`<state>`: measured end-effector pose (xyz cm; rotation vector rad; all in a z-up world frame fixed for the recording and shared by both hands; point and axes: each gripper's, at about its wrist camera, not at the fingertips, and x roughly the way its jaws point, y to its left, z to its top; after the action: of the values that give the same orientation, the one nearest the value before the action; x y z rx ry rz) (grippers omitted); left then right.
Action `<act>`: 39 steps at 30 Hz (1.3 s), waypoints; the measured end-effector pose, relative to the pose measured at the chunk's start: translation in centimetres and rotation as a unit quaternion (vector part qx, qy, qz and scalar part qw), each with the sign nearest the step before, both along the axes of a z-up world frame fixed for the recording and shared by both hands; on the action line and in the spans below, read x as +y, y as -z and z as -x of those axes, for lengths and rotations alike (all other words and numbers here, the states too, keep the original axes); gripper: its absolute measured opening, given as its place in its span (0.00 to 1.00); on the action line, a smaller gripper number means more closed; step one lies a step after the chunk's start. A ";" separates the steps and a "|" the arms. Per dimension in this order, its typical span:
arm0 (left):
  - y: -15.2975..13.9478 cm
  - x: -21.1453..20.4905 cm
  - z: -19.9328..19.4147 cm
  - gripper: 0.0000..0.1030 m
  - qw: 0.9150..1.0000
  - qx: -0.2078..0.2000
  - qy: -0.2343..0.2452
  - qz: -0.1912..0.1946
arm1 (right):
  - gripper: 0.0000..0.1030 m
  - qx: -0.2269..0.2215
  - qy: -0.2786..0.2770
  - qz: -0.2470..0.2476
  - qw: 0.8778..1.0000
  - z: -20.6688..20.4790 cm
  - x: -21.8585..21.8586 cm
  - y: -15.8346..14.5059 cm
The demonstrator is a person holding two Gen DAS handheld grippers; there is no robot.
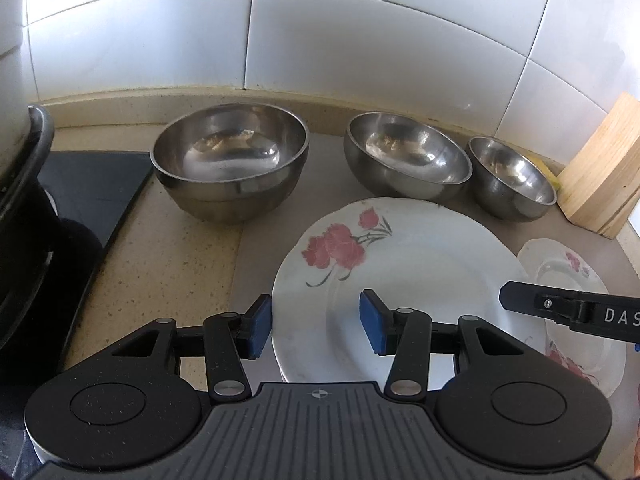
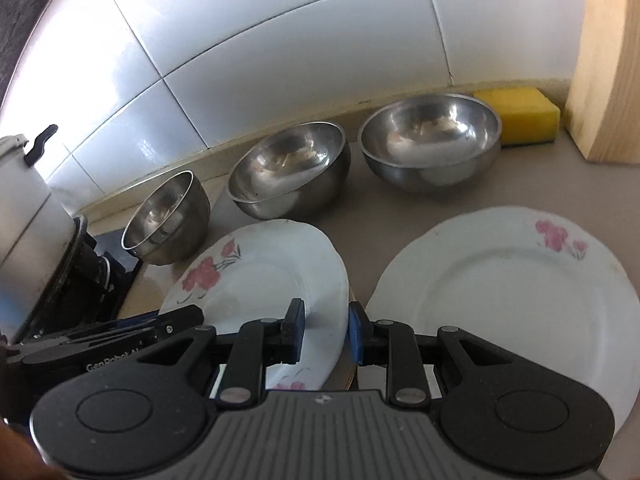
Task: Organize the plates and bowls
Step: 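Lower the held plate onto the flowered plate with both tools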
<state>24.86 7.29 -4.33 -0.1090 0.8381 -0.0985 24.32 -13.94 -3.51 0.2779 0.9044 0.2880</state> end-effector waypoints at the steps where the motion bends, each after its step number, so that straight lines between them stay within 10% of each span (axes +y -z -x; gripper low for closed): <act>1: 0.0 0.0 0.0 0.47 1.000 0.001 0.000 0.001 | 0.05 -0.003 -0.003 0.002 1.000 0.0 0.0 0.0; 24: -0.8 -0.1 1.8 0.42 1.000 -0.009 0.014 -0.015 | 0.07 -0.031 -0.026 0.012 0.999 1.6 0.4 -1.6; 39: -2.8 -0.9 3.9 0.42 0.998 -0.034 0.044 -0.019 | 0.08 -0.047 -0.110 0.139 0.983 4.2 4.9 -2.4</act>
<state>20.98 6.35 -1.57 -0.0336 0.7761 -0.1686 20.09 -9.04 -1.10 -0.0937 0.8716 0.3708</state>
